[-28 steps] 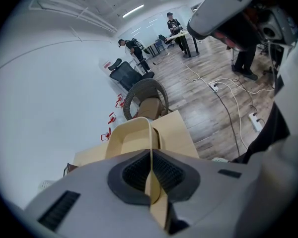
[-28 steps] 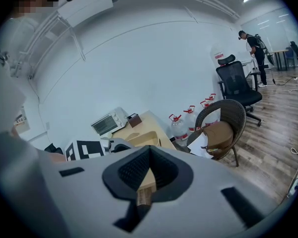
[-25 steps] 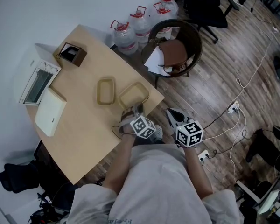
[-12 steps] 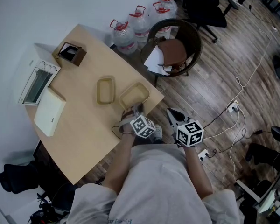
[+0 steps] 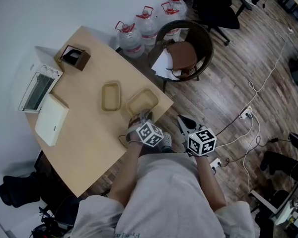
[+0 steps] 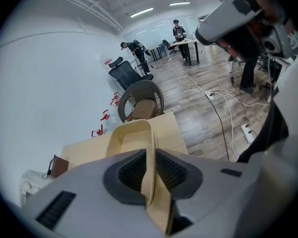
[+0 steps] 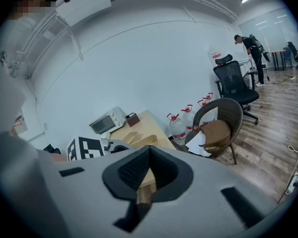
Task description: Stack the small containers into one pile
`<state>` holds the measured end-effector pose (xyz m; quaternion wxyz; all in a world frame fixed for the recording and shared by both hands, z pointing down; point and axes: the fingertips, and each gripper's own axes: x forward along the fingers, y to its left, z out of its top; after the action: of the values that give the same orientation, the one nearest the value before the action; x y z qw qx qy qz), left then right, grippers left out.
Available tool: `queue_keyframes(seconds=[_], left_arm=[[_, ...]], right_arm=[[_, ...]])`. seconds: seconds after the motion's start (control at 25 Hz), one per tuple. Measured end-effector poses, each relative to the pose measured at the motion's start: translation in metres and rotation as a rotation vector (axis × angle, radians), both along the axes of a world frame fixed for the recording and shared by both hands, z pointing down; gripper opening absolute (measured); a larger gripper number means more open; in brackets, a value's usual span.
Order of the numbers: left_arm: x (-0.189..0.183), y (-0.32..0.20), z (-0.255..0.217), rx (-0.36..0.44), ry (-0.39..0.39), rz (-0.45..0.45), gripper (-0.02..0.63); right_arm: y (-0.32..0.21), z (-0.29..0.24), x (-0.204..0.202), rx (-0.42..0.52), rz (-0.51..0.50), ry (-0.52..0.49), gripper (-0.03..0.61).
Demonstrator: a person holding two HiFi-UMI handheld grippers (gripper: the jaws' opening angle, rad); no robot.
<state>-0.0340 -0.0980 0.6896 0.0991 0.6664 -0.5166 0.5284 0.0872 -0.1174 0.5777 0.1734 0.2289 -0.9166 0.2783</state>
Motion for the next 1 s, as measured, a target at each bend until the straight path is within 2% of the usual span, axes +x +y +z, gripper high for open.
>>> queue_keyframes(seconds=[0.28,0.44,0.6,0.76,1.0], left_arm=[[0.0,0.006,-0.008,0.012,0.045,-0.035,0.064],[-0.007,0.016,-0.016,0.03,0.105,-0.111,0.064],[-0.007,0.029,-0.023,0.048,0.122,-0.17,0.064],[-0.03,0.046,-0.031,0.062,0.118,-0.238,0.064],[-0.087,0.081,-0.046,0.095,0.097,-0.362,0.063]], right_arm=[[0.006,0.001,0.003,-0.004,0.002,-0.001,0.006],[0.013,0.005,0.001,-0.012,-0.016,0.01,0.006],[0.022,0.011,0.003,-0.031,-0.048,0.018,0.006],[0.035,0.019,-0.017,-0.058,-0.107,0.021,0.006],[0.054,0.022,-0.052,-0.069,-0.185,0.022,0.006]])
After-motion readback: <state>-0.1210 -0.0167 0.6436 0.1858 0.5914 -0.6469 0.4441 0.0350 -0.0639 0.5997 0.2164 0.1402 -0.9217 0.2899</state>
